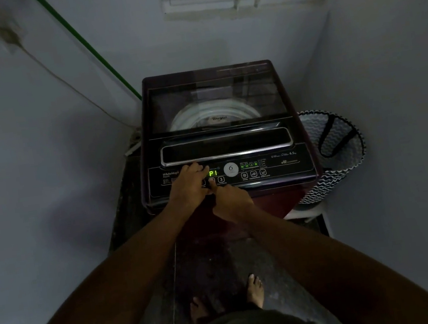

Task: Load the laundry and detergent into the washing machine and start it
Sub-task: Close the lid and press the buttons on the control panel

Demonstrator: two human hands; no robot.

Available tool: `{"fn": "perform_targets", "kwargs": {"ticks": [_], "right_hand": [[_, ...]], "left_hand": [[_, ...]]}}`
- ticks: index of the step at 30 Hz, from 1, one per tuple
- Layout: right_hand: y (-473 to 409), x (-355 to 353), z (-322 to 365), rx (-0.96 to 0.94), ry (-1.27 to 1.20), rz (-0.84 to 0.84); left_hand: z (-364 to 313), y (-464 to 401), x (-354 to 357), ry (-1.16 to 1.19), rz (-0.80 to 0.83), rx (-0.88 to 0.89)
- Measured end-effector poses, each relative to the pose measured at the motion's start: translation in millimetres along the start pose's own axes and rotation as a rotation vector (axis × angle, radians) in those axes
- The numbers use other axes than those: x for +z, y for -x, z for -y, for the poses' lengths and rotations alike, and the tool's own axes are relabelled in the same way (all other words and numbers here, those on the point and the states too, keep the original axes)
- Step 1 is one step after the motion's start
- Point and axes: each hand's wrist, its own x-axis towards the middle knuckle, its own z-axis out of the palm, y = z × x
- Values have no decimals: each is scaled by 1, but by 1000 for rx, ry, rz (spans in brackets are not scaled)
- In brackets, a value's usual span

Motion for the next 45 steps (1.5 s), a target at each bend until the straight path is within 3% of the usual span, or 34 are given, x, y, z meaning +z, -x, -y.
{"fn": "perform_targets", "kwargs": {"ticks": [14, 20, 28, 45], "right_hand": [[2, 3, 2, -20, 43, -2], [-4, -4, 12, -116, 94, 42], [-28, -20, 20, -159, 3, 44], [-6, -3, 6, -119, 180, -116]], "left_hand": [[-2, 1, 10, 70, -45, -64], [1, 1, 11, 79, -79, -24], [4, -5, 12, 129, -107, -27], [3, -2, 15, 125, -81, -54]]}}
